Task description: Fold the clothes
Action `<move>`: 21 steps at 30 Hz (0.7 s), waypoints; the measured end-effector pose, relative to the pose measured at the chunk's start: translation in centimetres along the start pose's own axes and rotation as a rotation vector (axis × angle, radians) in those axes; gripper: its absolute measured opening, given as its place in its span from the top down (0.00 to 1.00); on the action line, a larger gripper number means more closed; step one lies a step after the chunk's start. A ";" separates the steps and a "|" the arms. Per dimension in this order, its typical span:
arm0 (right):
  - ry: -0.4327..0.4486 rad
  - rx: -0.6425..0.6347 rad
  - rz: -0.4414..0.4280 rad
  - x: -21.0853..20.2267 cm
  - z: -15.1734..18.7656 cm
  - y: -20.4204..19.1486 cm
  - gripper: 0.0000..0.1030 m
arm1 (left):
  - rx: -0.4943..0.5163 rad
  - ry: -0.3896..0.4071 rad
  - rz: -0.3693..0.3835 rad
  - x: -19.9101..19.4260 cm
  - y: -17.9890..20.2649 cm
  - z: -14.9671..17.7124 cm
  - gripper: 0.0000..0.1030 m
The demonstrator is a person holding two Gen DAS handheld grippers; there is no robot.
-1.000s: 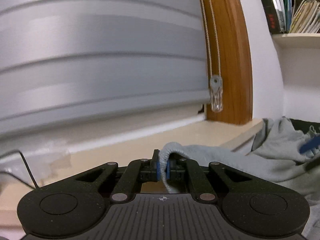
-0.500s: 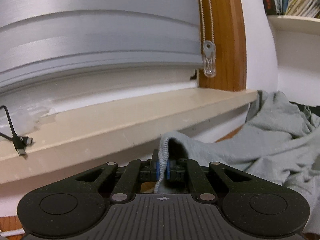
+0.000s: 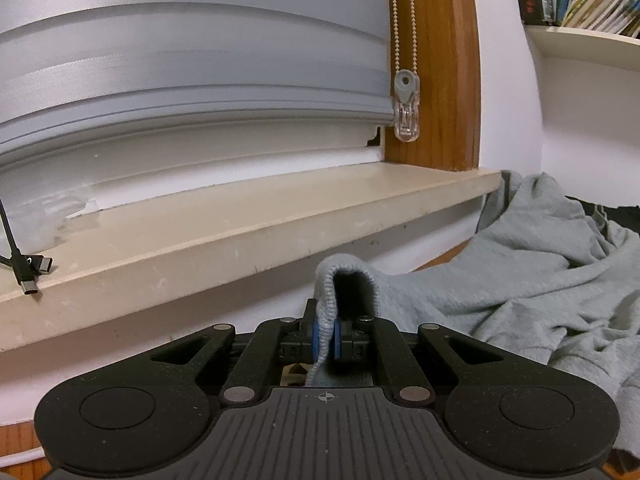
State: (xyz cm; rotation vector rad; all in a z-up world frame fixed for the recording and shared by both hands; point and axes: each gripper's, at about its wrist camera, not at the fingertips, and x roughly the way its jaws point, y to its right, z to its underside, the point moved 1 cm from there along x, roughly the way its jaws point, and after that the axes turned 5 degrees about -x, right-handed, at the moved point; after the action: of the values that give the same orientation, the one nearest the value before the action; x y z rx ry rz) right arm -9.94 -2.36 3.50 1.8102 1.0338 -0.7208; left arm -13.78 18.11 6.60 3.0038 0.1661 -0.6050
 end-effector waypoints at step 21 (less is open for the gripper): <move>-0.035 -0.060 0.244 -15.8 -2.0 -0.2 0.94 | -0.051 0.017 -0.019 -1.2 -1.0 -0.7 0.91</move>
State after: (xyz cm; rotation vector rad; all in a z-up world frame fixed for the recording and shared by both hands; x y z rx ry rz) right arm -17.58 -6.04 16.93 1.8262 0.7856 -0.5643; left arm -14.73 19.04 7.65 2.9625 0.2084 -0.5687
